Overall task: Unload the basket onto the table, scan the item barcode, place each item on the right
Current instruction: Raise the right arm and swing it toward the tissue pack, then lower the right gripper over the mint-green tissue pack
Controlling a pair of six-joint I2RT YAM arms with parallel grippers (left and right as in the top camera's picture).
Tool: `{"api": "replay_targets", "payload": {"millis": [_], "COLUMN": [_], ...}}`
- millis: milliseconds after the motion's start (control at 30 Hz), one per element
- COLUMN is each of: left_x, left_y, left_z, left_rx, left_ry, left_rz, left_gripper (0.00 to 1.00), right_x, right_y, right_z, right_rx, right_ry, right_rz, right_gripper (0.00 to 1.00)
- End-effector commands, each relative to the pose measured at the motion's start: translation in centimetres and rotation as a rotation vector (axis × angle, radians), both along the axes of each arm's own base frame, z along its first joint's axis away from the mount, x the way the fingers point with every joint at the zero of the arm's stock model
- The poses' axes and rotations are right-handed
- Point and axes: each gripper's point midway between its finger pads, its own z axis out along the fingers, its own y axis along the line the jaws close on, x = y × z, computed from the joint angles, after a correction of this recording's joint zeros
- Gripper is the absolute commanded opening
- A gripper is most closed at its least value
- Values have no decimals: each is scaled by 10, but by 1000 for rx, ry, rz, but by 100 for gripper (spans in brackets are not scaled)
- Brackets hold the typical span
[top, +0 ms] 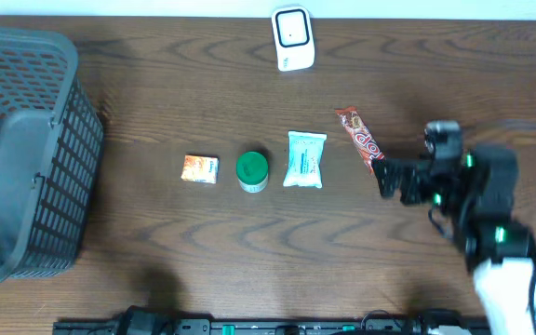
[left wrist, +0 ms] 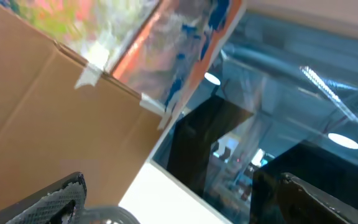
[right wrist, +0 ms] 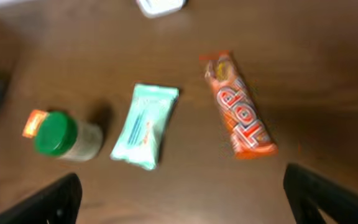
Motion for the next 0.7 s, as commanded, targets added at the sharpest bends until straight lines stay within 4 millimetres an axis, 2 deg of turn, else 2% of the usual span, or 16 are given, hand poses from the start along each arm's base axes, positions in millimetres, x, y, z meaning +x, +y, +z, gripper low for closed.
{"api": "replay_targets", "payload": {"millis": [0, 67, 133, 333, 433, 567, 667], "left_x": [-18, -26, -33, -62, -75, -91, -101], "left_y": [5, 7, 9, 17, 20, 24, 27], "left_z": [0, -2, -3, -9, -13, -18, -21], "left_rx": [44, 53, 52, 34, 24, 14, 7], "left_ry": [6, 1, -13, -78, -109, -145, -169], "left_rz": [43, 52, 55, 56, 57, 58, 59], "left_gripper": [98, 98, 98, 98, 98, 98, 98], "right_x": [16, 13, 7, 25, 25, 22, 22], "right_y": [33, 58, 73, 73, 78, 81, 86], "right_z": [30, 45, 50, 27, 10, -21, -32], "right_rx": [156, 322, 426, 443, 387, 222, 134], "right_ry": [44, 101, 139, 205, 254, 344, 367], "right_rz": [144, 261, 346, 305, 280, 146, 54], "right_gripper": [99, 99, 99, 99, 99, 99, 99]}}
